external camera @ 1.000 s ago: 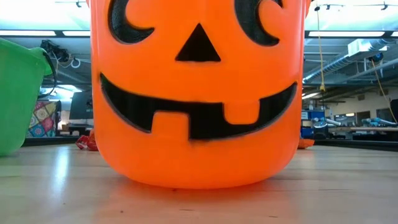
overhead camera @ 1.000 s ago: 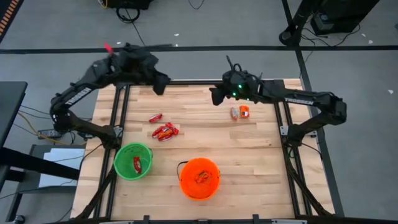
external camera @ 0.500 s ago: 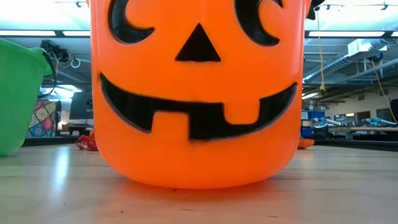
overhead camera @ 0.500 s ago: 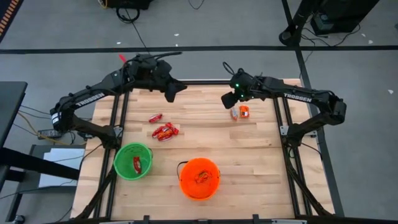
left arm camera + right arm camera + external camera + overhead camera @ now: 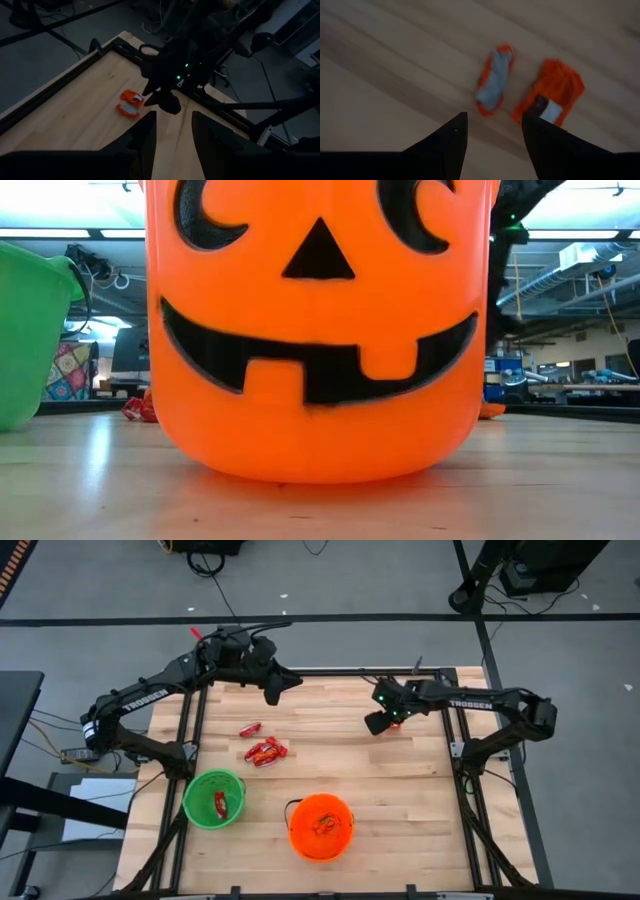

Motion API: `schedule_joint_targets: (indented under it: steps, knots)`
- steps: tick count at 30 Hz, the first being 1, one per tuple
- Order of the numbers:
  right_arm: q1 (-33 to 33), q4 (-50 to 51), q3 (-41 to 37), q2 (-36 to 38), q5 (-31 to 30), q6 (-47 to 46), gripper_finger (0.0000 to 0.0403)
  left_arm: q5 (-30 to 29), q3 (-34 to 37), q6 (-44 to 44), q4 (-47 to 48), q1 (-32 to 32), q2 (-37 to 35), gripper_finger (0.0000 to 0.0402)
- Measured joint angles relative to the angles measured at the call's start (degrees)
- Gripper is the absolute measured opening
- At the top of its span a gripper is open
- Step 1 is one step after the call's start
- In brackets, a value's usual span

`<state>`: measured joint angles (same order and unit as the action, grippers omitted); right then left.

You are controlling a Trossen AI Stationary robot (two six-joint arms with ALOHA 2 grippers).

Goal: Sort candy by brand, put in halloween buckets
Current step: Put the orange chocolate into the orange bucket

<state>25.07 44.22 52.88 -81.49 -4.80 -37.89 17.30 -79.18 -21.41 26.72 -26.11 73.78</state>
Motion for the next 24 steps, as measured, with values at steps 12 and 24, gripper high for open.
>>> schedule_joint_targets:
  steps: [12, 24]
  knots:
    - [0.25, -3.61, -6.99, 0.0, -3.46, -1.33, 0.0199, 0.18, 0.0, -0.13, -0.1, -0.02, 0.0, 0.0131]
    - [4.16, -5.13, -6.99, 0.02, -6.17, 3.67, 0.022, 1.47, 0.0, -0.29, -0.11, -0.02, 0.02, 0.0131]
